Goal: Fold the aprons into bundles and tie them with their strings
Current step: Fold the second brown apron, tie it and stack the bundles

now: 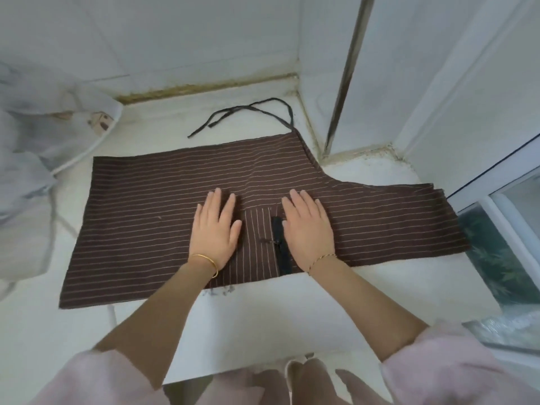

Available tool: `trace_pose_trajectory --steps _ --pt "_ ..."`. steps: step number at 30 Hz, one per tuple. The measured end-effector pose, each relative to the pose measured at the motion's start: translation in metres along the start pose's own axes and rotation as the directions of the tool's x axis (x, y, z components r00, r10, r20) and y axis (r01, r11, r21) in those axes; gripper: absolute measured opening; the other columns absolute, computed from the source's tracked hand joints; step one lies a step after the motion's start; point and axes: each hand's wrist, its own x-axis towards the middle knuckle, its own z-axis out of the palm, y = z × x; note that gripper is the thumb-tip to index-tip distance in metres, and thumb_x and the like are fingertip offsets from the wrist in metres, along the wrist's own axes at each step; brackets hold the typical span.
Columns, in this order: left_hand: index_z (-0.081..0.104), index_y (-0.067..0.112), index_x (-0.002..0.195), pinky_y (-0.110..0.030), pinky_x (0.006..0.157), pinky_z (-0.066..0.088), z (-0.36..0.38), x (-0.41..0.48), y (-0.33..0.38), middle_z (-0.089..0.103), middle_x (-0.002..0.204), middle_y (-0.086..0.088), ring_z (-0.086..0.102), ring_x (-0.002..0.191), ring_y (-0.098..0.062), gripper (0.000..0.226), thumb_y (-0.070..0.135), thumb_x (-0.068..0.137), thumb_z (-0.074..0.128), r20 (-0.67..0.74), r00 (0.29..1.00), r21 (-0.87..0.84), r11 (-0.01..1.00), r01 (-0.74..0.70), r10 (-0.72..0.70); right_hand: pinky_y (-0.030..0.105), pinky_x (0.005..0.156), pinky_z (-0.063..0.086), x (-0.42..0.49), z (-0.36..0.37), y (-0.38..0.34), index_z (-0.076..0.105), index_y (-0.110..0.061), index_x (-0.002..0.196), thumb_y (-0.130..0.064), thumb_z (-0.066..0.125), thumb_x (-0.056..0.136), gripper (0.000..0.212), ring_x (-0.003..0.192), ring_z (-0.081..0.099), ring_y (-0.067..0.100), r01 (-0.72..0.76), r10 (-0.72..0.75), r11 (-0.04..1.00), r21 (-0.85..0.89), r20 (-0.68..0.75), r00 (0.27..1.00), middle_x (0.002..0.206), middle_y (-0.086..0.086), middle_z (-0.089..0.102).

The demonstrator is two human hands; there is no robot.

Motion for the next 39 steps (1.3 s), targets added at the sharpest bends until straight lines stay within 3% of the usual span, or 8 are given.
trace_pose_trajectory --steps 3,8,16,18,20,24,28,39 --pt "0.013 0.029 0.150 -0.044 0.118 0.003 0.008 -0.013 0.006 0.004 0.159 -0.005 0.002 0.147 -0.023 0.060 0.048 0.095 0.005 0.093 0.988 0.094 0.986 -0.135 0.127 0.045 0.118 0.009 0.001 0.019 -0.038 0.020 -0.019 0.149 -0.040 0.031 0.099 0.056 0.146 0.009 0.022 0.071 -0.071 0.997 -0.002 0.106 0.992 0.158 0.002 0.013" --pt "-0.007 0.038 0.148 -0.045 0.119 -0.003 0.002 -0.034 -0.071 -0.009 0.159 0.002 -0.010 0.146 -0.019 0.056 0.052 0.097 0.009 0.183 0.975 0.105 0.989 0.109 -0.127 0.043 0.118 0.006 -0.003 0.032 -0.026 0.016 -0.021 0.150 -0.046 0.026 0.098 0.058 0.146 0.008 0.020 0.095 -0.082 0.989 -0.112 0.114 0.990 0.158 0.000 0.011" --pt "0.006 0.033 0.150 -0.048 0.117 0.009 -0.023 -0.045 -0.164 0.002 0.159 -0.005 0.002 0.145 -0.034 0.061 0.055 0.096 0.021 0.224 0.901 0.165 0.925 0.341 -0.372 0.040 0.118 0.009 0.004 0.021 -0.046 0.020 -0.022 0.149 -0.044 0.030 0.099 0.056 0.146 0.008 0.020 0.049 -0.020 0.983 -0.178 0.161 0.987 0.159 0.001 0.010" --pt "0.031 0.023 0.144 -0.046 0.113 0.024 -0.038 -0.033 -0.155 0.026 0.152 -0.011 0.024 0.140 -0.033 0.054 0.046 0.096 0.040 0.096 0.956 0.129 0.956 0.262 -0.275 0.041 0.118 0.013 0.005 0.016 -0.061 0.031 -0.020 0.145 -0.035 0.042 0.097 0.051 0.145 0.014 0.023 0.056 -0.034 0.979 -0.196 0.117 0.993 0.157 0.004 0.017" --pt "0.053 0.020 0.124 -0.034 0.102 0.043 -0.052 -0.025 -0.135 0.049 0.132 -0.005 0.050 0.118 -0.022 0.036 0.037 0.093 0.053 0.087 0.996 -0.053 0.999 -0.007 0.012 0.040 0.114 0.022 0.004 0.014 -0.082 0.042 -0.018 0.139 -0.024 0.051 0.093 0.047 0.140 0.025 0.025 0.024 -0.011 0.983 -0.181 0.073 0.997 0.152 0.006 0.029" --pt "0.052 0.025 0.094 -0.028 0.079 0.051 -0.067 -0.037 -0.098 0.045 0.104 0.005 0.049 0.090 -0.014 0.030 0.047 0.080 0.067 0.519 0.733 -0.283 0.897 -0.338 0.440 0.039 0.106 0.032 0.002 0.018 -0.109 0.044 -0.022 0.135 -0.023 0.052 0.092 0.043 0.129 0.036 0.024 -0.051 0.074 0.978 -0.202 0.110 0.991 0.142 0.004 0.040" --pt "0.041 0.023 0.091 -0.027 0.071 0.043 -0.058 -0.042 -0.097 0.032 0.104 0.004 0.034 0.091 -0.013 0.052 0.057 0.067 0.071 0.568 0.659 -0.069 0.826 -0.559 0.494 0.039 0.107 0.035 0.004 0.015 -0.109 0.041 -0.024 0.137 -0.024 0.053 0.093 0.046 0.130 0.038 0.022 -0.077 0.104 0.982 -0.174 0.155 0.982 0.143 0.003 0.040" --pt "0.055 0.021 0.074 -0.031 0.080 0.048 -0.058 -0.031 -0.103 0.040 0.103 0.001 0.046 0.092 -0.019 0.011 0.023 0.083 0.062 0.562 0.609 -0.210 0.809 -0.549 0.560 0.039 0.104 0.038 0.003 0.009 -0.115 0.037 -0.025 0.139 -0.040 0.053 0.091 0.054 0.128 0.038 0.023 -0.060 0.098 0.985 -0.164 0.238 0.966 0.142 0.003 0.038"
